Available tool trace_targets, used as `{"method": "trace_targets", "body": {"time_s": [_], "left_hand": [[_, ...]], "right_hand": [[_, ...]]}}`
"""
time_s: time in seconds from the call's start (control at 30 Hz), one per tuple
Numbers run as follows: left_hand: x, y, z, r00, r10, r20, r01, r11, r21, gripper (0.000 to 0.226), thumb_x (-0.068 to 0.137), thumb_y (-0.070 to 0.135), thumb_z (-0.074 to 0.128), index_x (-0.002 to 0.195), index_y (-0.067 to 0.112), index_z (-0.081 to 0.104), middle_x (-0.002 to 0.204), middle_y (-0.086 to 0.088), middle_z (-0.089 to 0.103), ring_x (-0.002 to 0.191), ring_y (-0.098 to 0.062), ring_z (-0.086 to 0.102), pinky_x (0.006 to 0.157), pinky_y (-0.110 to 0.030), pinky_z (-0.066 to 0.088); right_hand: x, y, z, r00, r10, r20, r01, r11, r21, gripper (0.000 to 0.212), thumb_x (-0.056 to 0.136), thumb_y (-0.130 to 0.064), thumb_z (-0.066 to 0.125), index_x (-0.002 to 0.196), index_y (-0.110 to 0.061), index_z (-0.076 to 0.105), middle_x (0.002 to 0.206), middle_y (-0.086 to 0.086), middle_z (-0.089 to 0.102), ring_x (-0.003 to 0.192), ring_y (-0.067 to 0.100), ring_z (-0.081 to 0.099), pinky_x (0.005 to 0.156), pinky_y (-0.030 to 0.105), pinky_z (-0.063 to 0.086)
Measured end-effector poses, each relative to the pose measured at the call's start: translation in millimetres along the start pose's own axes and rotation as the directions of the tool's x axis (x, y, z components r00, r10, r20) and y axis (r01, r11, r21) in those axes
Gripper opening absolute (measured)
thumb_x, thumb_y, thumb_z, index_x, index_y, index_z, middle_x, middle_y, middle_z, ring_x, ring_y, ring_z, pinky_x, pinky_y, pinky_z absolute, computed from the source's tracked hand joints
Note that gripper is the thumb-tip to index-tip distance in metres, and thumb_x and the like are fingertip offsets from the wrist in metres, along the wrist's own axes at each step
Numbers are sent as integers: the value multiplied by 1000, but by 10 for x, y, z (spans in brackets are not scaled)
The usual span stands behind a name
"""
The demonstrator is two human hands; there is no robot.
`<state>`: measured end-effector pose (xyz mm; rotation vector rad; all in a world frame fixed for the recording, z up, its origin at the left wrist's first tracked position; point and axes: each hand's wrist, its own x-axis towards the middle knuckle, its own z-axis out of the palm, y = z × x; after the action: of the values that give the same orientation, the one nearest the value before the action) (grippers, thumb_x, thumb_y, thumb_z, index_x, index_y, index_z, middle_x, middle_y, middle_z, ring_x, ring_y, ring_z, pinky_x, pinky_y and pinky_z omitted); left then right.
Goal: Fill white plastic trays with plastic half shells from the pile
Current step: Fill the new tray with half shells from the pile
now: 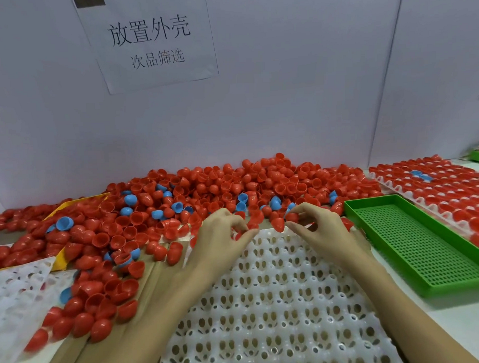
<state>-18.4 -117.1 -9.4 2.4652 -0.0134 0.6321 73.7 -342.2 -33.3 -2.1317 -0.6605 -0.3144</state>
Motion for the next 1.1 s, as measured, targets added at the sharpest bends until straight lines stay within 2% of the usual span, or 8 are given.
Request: {"method": "trace_targets", "body": {"time_s": [0.17, 0.4, 0.53, 0.6, 0.7, 0.8, 0.97, 1.1], "left_hand": [[73, 32, 253, 993, 112, 31, -116, 970, 212, 30, 89, 52, 72, 89, 22, 78, 92, 9, 53, 95, -10, 43, 84, -18, 39], [77, -66, 276, 965, 223, 140, -254, 929, 270, 43, 99, 57, 53, 98, 23, 80, 113, 12, 59, 110, -6, 46, 93, -21, 25], [68, 20, 168, 961, 276, 21, -276, 961, 5, 21, 101, 30, 63, 117, 21, 73, 109, 13, 66, 102, -1, 60, 96, -25, 48], [75, 107, 124, 953, 302, 27, -294, 940, -171, 28, 101, 18, 64, 127, 24, 69, 108, 13, 71, 99, -1, 67, 90, -19, 54], [80, 194, 84, 961, 263, 83, -226, 923, -311, 27, 96, 12, 70, 118, 27, 75, 98, 11, 75, 86, -3, 73, 80, -20, 59], [81, 201, 71, 982, 171, 84, -131, 924, -358, 22, 90, 11, 76, 108, 24, 77, 90, 7, 76, 79, -5, 74, 75, -22, 60], [131, 169, 50, 989, 90, 114, -39, 921, -387, 12, 88, 13, 81, 98, 20, 80, 85, 9, 79, 79, -3, 75, 77, -23, 61], [212, 103, 82, 995, 95, 15, -92, 984, -154, 13, 87, 13, 80, 97, 21, 81, 87, 12, 76, 81, 0, 69, 78, -15, 56]], "right_hand": [[-4, -31, -20, 1000, 5, 10, -5, 1000, 17, 13, 94, -19, 78, 107, -20, 74, 98, -12, 73, 94, -4, 66, 82, 12, 53], [-1, -32, -36, 999, -29, 41, 27, 999, 33, 20, 94, -11, 77, 109, -18, 65, 107, -14, 71, 101, -4, 66, 84, 9, 50], [-2, -72, -82, 994, -41, 97, 30, 993, 111, 23, 96, -13, 74, 114, -22, 62, 110, -21, 72, 106, -10, 65, 82, 10, 50], [-5, -129, -132, 983, -42, 177, 0, 973, 232, 26, 99, -16, 72, 120, -23, 60, 111, -17, 75, 100, -5, 69, 78, 17, 53], [-35, -207, -158, 961, -74, 265, -21, 941, 338, 28, 102, -15, 67, 127, -23, 58, 111, -7, 77, 97, 7, 71, 80, 28, 57], [-61, -249, -135, 952, -75, 297, -40, 931, 363, 27, 102, -16, 67, 127, -23, 61, 116, -6, 77, 103, 11, 72, 83, 26, 57], [-38, -256, -139, 963, -72, 258, -32, 926, 376, 29, 101, -18, 69, 129, -26, 65, 125, -14, 73, 116, 5, 69, 86, 26, 59], [7, -124, -153, 998, 66, 7, -65, 954, 294, 24, 103, -8, 62, 123, -22, 66, 106, -7, 79, 103, 5, 73, 87, 35, 62]]}}
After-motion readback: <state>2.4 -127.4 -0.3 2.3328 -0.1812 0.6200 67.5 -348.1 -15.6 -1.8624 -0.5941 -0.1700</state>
